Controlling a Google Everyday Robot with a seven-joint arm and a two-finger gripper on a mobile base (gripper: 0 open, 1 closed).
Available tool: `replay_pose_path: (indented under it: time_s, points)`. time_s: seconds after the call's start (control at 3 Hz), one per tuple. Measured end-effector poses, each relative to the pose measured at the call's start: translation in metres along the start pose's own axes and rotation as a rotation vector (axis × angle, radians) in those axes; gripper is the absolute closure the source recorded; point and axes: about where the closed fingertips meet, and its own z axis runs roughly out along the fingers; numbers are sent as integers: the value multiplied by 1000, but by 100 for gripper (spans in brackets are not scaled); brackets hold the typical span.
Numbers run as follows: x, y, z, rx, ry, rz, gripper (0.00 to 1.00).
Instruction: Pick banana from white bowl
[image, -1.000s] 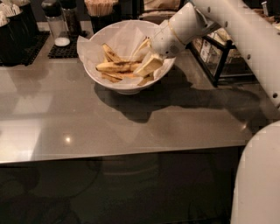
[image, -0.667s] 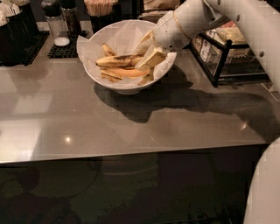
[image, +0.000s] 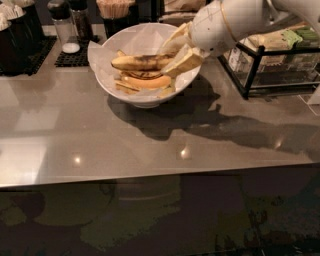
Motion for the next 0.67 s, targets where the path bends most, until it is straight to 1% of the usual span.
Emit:
replay_pose_path:
  time_s: [0.33, 0.67]
  points:
    - [-14, 34, -29, 102, -32, 46, 100]
    - [-11, 74, -48, 182, -30, 125, 100]
